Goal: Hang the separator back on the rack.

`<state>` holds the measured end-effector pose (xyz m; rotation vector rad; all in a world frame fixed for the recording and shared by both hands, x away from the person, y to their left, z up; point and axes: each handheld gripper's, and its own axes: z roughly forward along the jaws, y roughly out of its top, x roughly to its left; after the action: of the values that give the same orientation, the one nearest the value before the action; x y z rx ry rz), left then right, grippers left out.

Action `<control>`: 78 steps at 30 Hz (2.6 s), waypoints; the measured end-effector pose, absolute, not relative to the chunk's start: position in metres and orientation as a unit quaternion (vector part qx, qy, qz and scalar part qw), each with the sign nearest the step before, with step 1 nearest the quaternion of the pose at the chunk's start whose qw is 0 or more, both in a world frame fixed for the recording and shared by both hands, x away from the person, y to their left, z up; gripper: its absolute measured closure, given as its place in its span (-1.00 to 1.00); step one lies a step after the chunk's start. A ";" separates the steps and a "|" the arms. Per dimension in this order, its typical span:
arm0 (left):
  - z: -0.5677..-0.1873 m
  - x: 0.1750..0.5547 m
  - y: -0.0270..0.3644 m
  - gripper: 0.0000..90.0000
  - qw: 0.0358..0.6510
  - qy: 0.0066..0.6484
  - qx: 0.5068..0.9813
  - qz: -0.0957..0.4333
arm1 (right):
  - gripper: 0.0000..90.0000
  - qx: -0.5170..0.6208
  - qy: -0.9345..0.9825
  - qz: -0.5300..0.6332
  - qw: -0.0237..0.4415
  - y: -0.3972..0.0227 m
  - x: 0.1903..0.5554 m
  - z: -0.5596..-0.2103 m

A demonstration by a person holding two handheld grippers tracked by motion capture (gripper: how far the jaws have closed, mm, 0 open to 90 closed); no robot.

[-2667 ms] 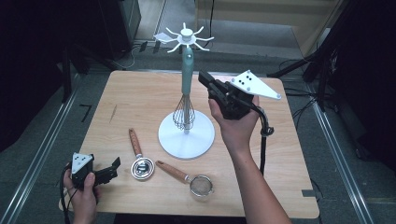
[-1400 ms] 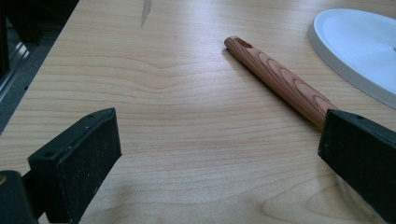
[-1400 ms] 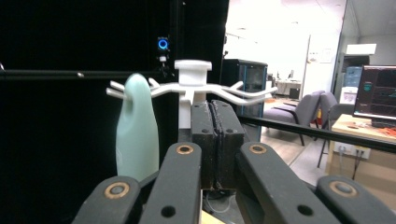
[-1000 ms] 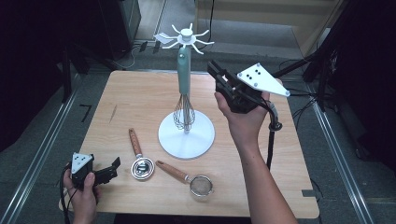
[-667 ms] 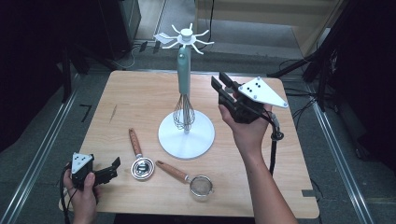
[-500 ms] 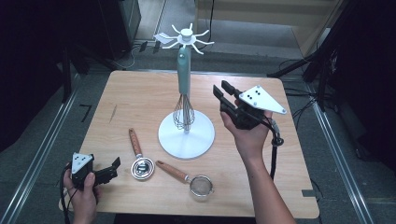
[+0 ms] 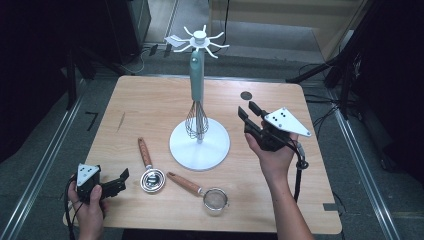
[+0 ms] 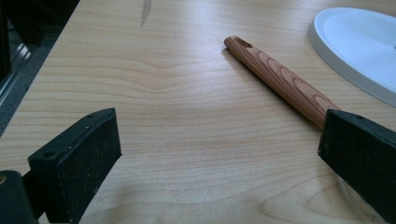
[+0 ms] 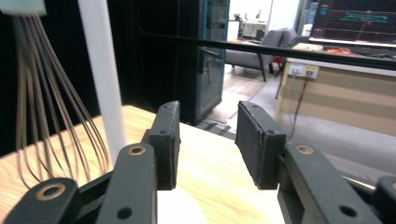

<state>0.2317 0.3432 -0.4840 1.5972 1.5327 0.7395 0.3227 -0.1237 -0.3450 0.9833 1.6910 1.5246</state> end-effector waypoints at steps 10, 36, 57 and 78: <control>-0.484 0.232 0.345 -1.00 0.395 0.607 0.629 0.285 | 0.22 0.373 0.671 0.554 0.322 -0.126 0.309 -0.377; -0.484 0.232 0.342 -1.00 0.389 0.598 0.639 0.287 | 0.24 0.344 0.802 0.464 0.149 -0.087 0.295 -0.409; -0.484 0.230 0.339 -1.00 0.384 0.588 0.647 0.298 | 0.47 0.298 0.896 0.327 0.042 -0.036 0.299 -0.421; -0.484 0.224 0.339 -1.00 0.392 0.588 0.644 0.295 | 0.42 0.298 0.926 0.203 -0.109 0.011 0.319 -0.431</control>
<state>0.2244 0.3392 -0.4840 1.6343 1.4925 0.7487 0.3187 0.0107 -0.4309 1.0073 3.1319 0.6864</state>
